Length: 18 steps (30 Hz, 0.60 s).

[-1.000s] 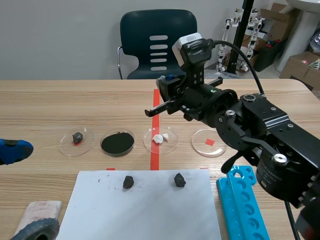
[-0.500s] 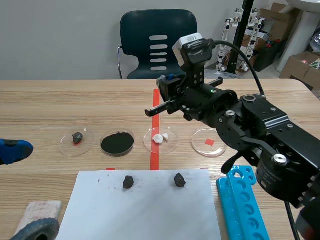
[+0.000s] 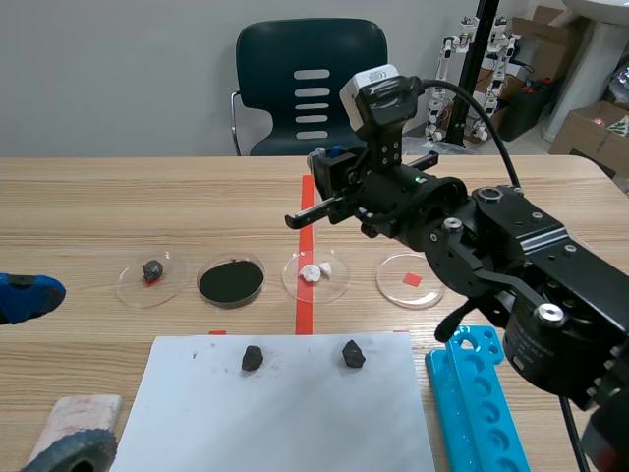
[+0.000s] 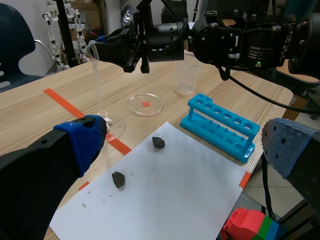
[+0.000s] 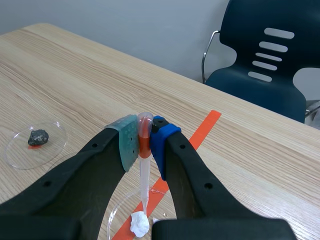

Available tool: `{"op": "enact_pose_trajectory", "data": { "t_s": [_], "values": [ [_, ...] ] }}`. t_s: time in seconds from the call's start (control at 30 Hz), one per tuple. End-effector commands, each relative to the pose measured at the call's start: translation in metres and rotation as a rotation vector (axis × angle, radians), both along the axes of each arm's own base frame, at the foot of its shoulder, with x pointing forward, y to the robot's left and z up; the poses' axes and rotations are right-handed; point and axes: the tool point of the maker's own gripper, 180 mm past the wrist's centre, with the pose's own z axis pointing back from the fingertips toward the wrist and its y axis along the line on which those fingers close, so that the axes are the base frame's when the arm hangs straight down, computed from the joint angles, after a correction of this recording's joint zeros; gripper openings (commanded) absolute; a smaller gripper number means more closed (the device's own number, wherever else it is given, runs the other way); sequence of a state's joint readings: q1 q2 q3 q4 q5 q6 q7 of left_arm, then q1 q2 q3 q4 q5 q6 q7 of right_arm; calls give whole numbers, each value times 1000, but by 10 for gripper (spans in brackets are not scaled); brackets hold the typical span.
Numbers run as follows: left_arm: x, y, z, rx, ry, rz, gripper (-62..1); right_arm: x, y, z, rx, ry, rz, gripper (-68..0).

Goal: Squeeze the dropper onto the mineral

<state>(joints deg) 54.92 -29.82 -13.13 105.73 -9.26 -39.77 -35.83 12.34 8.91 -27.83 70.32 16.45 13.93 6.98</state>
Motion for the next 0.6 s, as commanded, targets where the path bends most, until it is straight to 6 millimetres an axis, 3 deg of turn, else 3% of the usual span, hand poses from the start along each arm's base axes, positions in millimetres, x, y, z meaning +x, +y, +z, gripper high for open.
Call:
{"op": "enact_pose_trajectory", "data": {
  "t_s": [0.0,0.57],
  "values": [
    [-1,-2,6,-33,-6,3,14,3,0,9,15,-27,-2,-616],
    [-1,-2,6,-33,-6,3,14,3,0,9,15,-27,-2,-671]
  ]
}}
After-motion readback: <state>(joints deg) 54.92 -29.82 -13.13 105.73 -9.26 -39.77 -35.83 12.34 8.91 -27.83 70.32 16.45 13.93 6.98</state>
